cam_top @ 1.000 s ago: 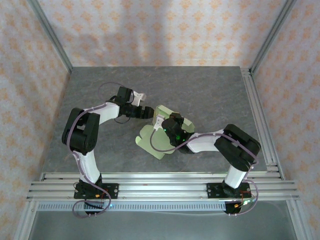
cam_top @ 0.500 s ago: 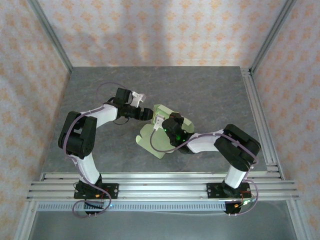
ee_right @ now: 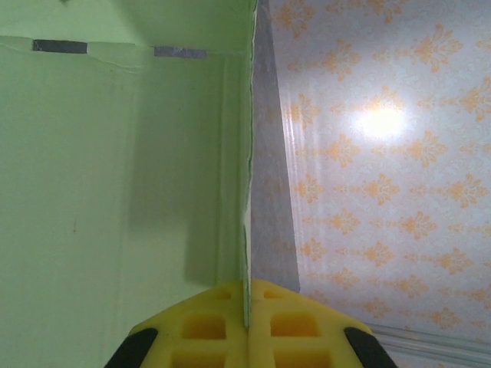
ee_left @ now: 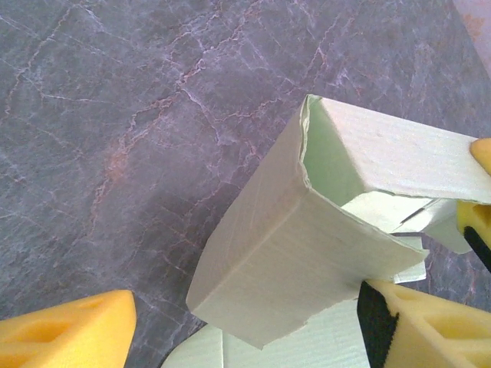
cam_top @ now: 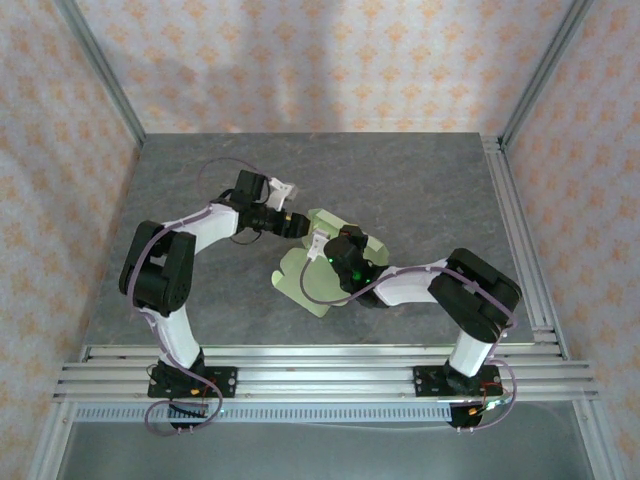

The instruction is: Fold the paper box

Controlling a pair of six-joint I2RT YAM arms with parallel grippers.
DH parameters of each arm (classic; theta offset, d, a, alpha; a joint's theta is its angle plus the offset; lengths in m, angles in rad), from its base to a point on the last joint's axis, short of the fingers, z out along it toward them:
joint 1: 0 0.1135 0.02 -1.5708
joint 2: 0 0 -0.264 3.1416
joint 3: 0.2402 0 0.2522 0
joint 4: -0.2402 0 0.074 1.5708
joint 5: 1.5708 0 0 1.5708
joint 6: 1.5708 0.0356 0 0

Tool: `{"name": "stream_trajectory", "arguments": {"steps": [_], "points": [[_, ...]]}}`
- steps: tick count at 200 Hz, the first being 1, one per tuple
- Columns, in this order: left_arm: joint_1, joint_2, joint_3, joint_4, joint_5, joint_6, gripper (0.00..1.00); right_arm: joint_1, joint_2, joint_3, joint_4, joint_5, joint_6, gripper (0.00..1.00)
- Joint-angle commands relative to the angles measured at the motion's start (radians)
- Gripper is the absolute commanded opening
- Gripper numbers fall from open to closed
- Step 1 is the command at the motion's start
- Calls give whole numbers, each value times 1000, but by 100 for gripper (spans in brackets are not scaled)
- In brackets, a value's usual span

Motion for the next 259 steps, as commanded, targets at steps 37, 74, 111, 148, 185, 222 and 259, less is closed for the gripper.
{"name": "stream_trajectory", "arguments": {"steps": [37,74,111,148,185,222,259], "points": [[-32,62,68,-96,-7,59,71,2,-17,9,-20,-8,25,4],[-39,73,84,-110,-12,62,70,4,-15,13,-29,-15,28,4],[-46,73,92,-111,-59,51,69,11,-11,18,-31,-15,28,4],[-53,73,88,-95,-53,35,59,11,-5,24,-37,-9,29,4],[-57,50,53,-75,-44,33,60,11,11,28,-16,12,6,4],[-54,51,56,-108,-66,56,62,11,63,9,110,47,-91,3],[-28,19,24,-98,-61,69,64,11,86,14,197,96,-148,2]]}}
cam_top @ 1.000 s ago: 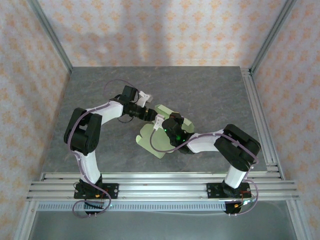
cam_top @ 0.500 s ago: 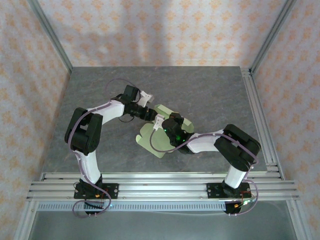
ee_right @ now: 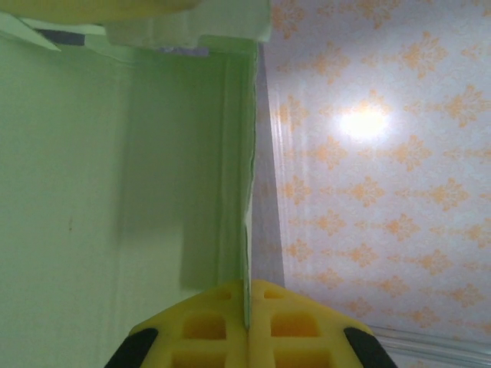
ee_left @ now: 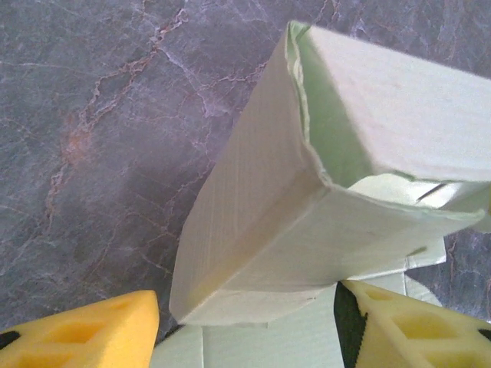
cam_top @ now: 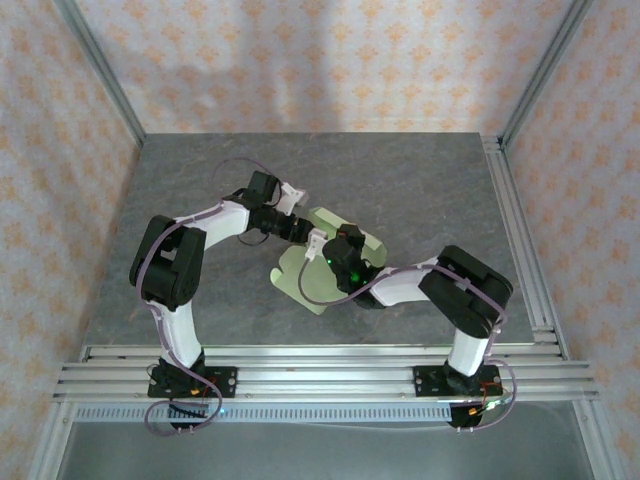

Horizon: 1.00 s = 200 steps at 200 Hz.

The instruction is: Fold the paper box

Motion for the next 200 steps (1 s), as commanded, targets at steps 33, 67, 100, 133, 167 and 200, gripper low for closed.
{"name": "stream_trajectory", "arguments": {"steps": [33,67,100,133,167,200], "points": [[21,-34,-23,-29,-11,37,65,12,40,14,117,66,-92,2],[27,-30,-21,-25,-5,36,65,17,34,5,119,60,-106,2],[31,-34,-28,-17,14,34,65,24,41,-8,128,66,-125,2],[59,-112,-119,125,20,-28,66,25,44,-25,151,73,-137,2],[93,-204,-217,278,26,-85,67,27,40,-24,158,73,-121,2],[120,-270,-280,370,-34,-128,68,27,40,-24,156,48,-95,3]]}}
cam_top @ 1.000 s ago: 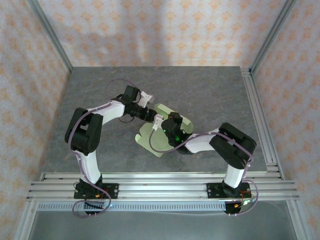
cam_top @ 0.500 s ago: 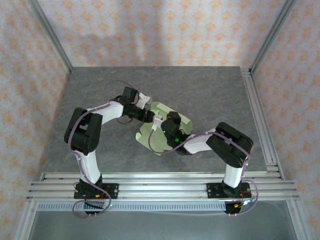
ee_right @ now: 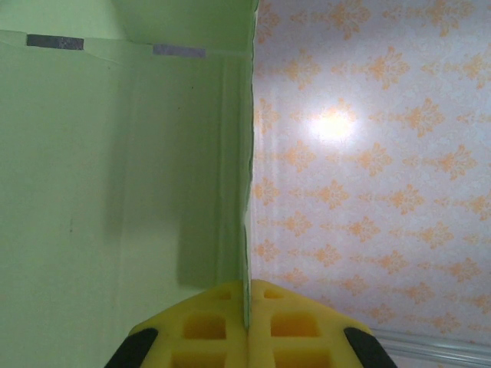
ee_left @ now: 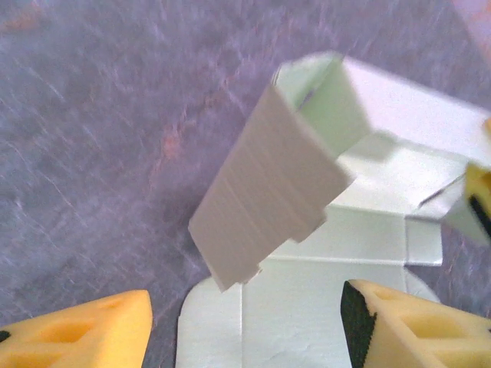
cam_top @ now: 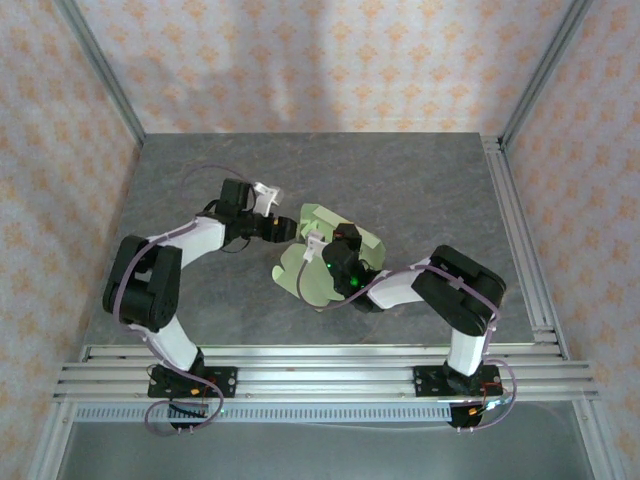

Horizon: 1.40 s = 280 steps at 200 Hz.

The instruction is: Fold the paper box

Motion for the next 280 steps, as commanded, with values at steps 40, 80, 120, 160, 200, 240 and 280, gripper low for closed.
{"name": "stream_trajectory", "arguments": {"steps": [40,80,120,160,200,240,280], "points": [[50,-31,-36,162,-120,-86,68,3,-25,-33,27,-73,87,3],[54,-43,-50,143,-216,-86,68,-8,-44,-40,26,-157,111,3],[61,-11,-25,123,-217,-84,68,-17,-18,-30,64,-167,77,3],[64,17,-5,108,-201,-80,67,-18,-30,-29,43,-178,101,4],[63,30,2,104,-189,-77,67,-18,-63,-29,-21,-188,127,5],[63,39,7,100,-175,-72,67,-17,-93,-14,-107,-195,156,7],[58,42,9,97,-159,-59,67,-18,-106,5,-169,-204,183,7]]}}
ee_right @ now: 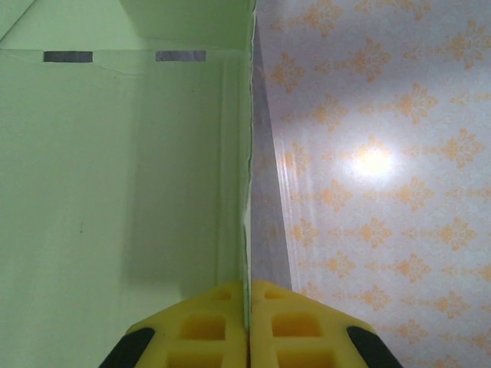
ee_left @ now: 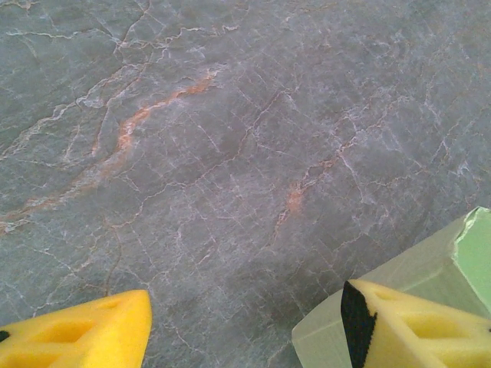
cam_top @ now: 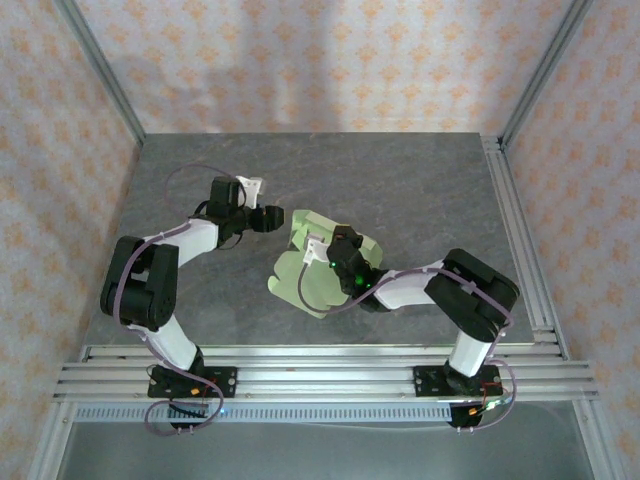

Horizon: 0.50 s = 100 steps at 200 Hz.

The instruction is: Fold the paper box

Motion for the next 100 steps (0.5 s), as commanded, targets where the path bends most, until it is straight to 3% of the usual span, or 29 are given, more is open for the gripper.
{"name": "stream_trajectory", "arguments": {"steps": [1,100], "points": [[3,21,28,-14,26,18,67,-4,-28,30,-66,-15,44,7],[-43,28,24,-48,89,74,67,-21,-15,48,-70,-1,64,6]]}}
